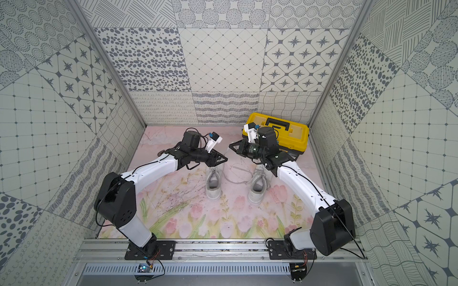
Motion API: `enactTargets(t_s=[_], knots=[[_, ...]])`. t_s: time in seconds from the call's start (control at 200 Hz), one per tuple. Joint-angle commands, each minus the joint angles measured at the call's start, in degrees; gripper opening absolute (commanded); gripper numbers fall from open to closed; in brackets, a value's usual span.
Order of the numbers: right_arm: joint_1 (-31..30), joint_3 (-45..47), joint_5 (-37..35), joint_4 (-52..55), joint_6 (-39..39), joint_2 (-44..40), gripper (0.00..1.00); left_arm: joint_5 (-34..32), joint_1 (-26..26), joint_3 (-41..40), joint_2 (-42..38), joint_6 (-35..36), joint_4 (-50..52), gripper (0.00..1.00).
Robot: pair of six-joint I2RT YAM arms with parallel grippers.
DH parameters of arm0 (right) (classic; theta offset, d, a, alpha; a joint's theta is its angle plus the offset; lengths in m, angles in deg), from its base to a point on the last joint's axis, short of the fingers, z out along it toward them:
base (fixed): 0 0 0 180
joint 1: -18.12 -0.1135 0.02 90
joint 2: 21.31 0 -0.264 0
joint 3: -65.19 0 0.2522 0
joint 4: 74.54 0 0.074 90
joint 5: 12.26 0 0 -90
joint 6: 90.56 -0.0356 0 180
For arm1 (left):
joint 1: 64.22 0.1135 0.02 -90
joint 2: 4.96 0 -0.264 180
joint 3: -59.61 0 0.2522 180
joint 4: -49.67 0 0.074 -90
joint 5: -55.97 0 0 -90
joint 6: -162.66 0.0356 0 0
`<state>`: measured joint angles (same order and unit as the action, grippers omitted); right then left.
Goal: Tie the shoes
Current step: Cross the shoelace with the shoelace.
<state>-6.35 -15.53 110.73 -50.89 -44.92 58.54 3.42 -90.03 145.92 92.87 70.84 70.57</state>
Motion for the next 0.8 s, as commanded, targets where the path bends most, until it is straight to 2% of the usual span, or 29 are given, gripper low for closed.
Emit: enactTargets(t_s=[0.0,0.135,0.32,0.535,0.645,0.795], knots=[[0.51,-2.39,-2.38,1.16,2.58,-0.31,0.00,0.93,-0.04,-0.02,-0.64,1.59,0.64,0.20],[0.56,-5.50,-7.11,8.30,8.52,3.66,0.00,1.46,0.13,-1.64,-2.29,0.02,0.05,0.00],[0.29,-9.01,-13.47,12.46,13.84,13.31,0.00,4.33,1.90,-2.52,-3.24,-3.77,2.48,0.00],[0.05,-15.59,-17.78,14.73,18.35,25.27,0.00,12.99,5.92,-2.25,-1.65,-13.05,2.18,0.00],[0.48,-20.04,-20.81,21.23,22.67,29.25,0.13,16.14,7.63,-1.65,-0.47,-17.95,-0.17,0.00],[1.66,-18.23,-27.16,25.70,26.34,27.07,0.44,17.01,8.91,-0.17,1.29,-20.05,-0.51,0.00]])
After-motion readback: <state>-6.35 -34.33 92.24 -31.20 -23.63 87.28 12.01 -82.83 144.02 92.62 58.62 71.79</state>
